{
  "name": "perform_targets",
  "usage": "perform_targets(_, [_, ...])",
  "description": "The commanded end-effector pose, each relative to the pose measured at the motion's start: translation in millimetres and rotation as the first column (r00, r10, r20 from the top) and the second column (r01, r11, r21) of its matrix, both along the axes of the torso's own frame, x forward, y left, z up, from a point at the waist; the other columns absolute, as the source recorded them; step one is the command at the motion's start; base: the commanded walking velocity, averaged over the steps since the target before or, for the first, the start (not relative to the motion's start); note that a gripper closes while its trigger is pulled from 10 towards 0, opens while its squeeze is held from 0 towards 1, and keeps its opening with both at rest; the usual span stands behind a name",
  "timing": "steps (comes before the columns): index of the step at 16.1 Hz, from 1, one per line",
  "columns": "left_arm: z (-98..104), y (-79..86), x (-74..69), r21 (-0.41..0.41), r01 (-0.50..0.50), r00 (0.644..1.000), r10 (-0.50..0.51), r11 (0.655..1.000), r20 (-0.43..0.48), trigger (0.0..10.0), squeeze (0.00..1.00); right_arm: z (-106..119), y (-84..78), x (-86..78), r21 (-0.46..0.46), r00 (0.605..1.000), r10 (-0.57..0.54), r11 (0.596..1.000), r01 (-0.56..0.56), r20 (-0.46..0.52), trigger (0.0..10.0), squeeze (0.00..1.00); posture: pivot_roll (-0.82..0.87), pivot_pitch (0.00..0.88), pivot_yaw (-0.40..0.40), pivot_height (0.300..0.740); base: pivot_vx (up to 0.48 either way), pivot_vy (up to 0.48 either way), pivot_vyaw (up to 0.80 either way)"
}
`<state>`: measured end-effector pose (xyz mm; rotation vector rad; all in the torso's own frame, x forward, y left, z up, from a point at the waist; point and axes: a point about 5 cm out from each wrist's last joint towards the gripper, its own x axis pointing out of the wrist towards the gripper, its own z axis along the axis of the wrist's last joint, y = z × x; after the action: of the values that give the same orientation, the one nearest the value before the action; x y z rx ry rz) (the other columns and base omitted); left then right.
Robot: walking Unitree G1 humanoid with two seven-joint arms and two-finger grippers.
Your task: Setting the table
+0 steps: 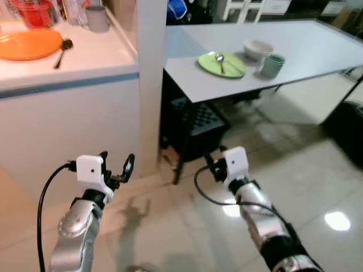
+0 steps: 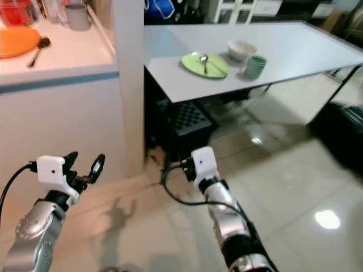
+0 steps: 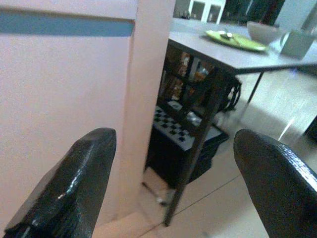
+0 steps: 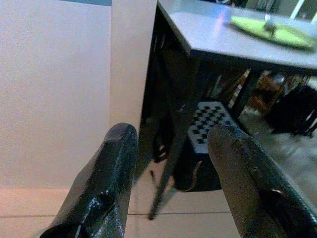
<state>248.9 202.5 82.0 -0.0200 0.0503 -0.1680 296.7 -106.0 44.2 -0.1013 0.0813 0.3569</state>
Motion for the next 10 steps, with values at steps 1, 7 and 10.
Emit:
perform_targets(1, [3,-4.8,2.9,0.027,0.049,0.999,-0.049,0.998,0.002,10.0,0.0,-1,-3.3,3.2,0.009,0.999,-0.051,0.999,0.051,-0.006,10.0,0.0,0.24,0.0,-0.018,0.74,0.0,0.0,0.0])
perform_targets(7, [4,10.9,3.2,0.064,0.032,0.999,-0.031,0.997,-0.016,10.0,0.0,-6,18.1,2.7,0.004,0.999,-0.005,1.0,0.005,-0.035,10.0,0.0,0.26,0.0,-0.002,0.74,0.0,0.0,0.0])
perform_targets(10, [1,8.4,3.0,0.07,0.034,0.999,-0.032,0.997,-0.029,10.0,0.0,-5,24.8,2.0,0.023,1.0,-0.004,1.0,0.004,-0.023,10.0,0.0,0.26,0.0,0.006,0.74,0.0,0.0,0.0])
